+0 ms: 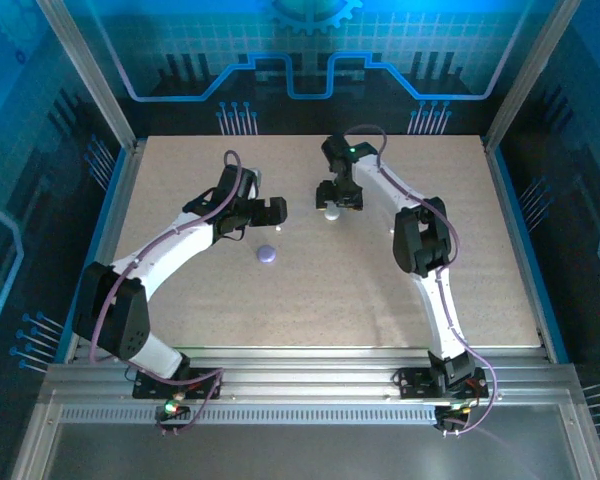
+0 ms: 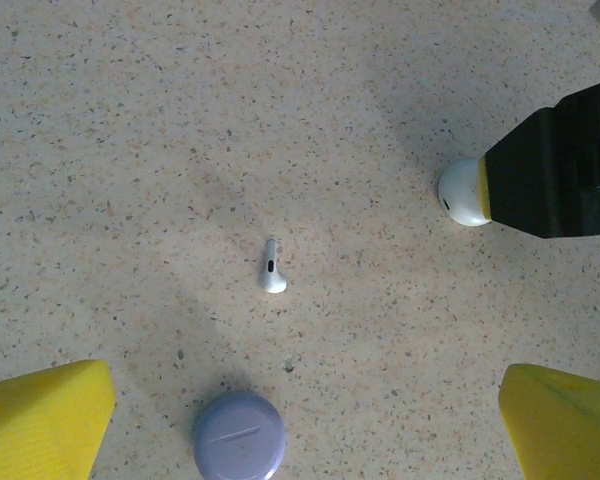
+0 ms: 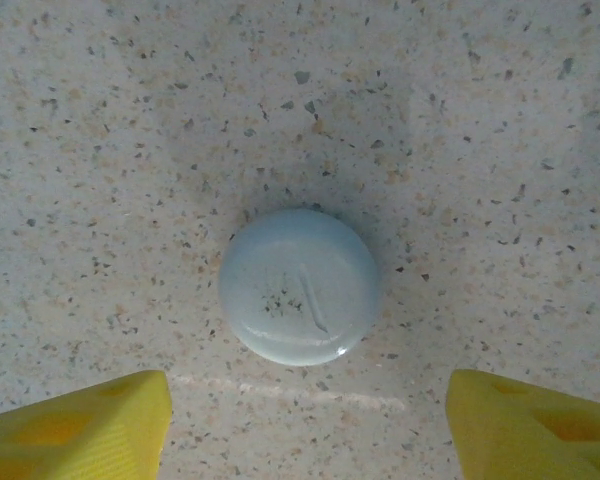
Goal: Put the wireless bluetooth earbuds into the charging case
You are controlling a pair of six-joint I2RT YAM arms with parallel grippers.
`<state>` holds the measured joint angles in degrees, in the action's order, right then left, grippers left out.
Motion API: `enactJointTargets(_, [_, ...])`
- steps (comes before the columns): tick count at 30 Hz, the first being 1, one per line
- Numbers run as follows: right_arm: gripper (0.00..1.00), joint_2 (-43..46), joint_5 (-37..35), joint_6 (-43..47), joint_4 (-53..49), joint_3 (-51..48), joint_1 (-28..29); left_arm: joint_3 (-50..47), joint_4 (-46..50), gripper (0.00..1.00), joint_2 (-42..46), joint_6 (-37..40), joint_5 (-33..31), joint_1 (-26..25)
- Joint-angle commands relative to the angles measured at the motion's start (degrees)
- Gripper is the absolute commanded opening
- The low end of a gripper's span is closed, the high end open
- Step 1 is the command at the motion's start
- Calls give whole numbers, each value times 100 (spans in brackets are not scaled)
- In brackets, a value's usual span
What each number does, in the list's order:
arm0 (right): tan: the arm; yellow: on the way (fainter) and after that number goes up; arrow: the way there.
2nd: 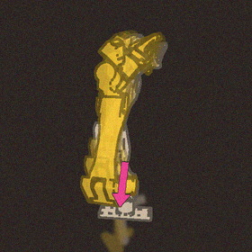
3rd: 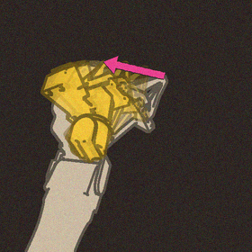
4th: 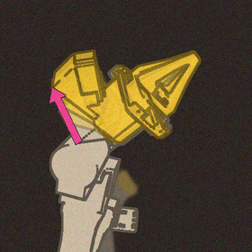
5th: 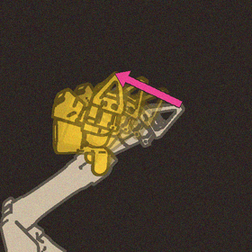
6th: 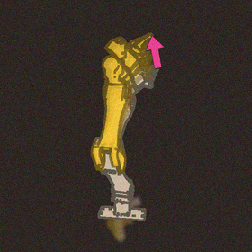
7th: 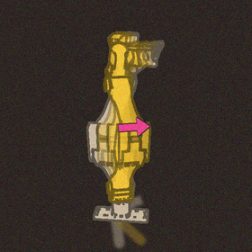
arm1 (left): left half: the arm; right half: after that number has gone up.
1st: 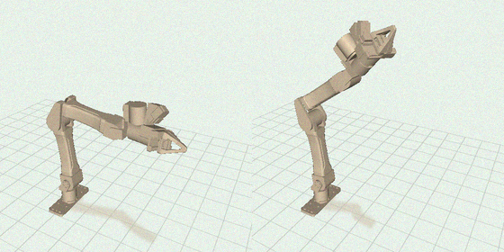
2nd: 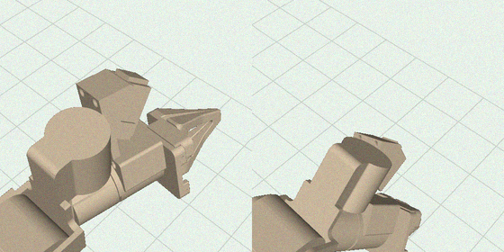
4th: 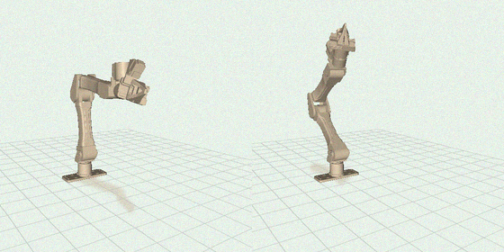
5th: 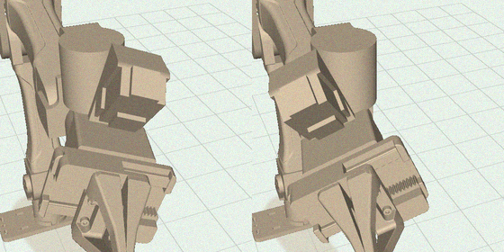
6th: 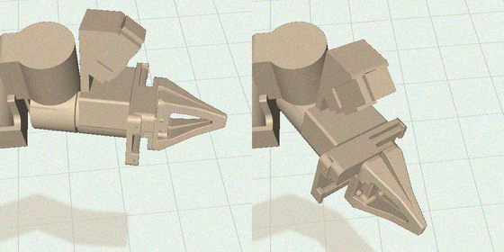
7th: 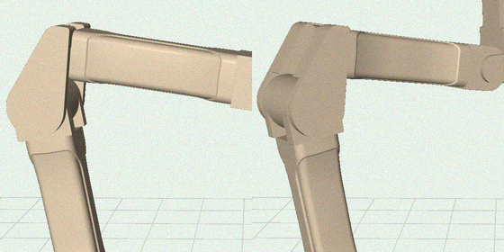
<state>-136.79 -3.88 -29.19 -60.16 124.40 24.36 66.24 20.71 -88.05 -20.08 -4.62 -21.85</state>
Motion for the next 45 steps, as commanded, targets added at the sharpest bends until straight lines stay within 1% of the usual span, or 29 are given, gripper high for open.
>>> enactJointTargets(1, [74,-276,105,-78,-171,301,25,126,92,99,-63,-68,116,65])
enactJointTargets(6, [73,-426,164,-130,-129,340,33,135,26,99,-48,-127,208,84])
enactJointTargets(10, [68,-552,252,-132,-59,364,31,161,-5,99,-54,-128,260,84])
enactJointTargets(18, [68,-797,237,-157,-75,569,51,143,-23,99,-46,-155,302,119])
enactJointTargets(21, [65,-881,219,-166,-83,660,48,135,-55,99,-54,-181,313,129])
enactJointTargets(25, [65,-939,149,-175,-67,682,45,117,-90,99,-85,-199,335,128])
enactJointTargets(31, [56,-1007,137,-197,-31,726,25,143,-76,99,-158,-199,340,132])
enactJointTargets(35, [47,-959,90,-170,-31,726,25,144,-72,99,-203,-216,387,128])
enactJointTargets(37, [45,-913,115,-128,-31,714,18,115,-74,99,-195,-225,394,128])
enactJointTargets(40, [44,-682,187,-88,27,511,38,53,-62,99,-135,-191,392,128])
enactJointTargets(45, [44,56,296,-77,447,-336,111,-198,-203,97,47,-90,461,123])
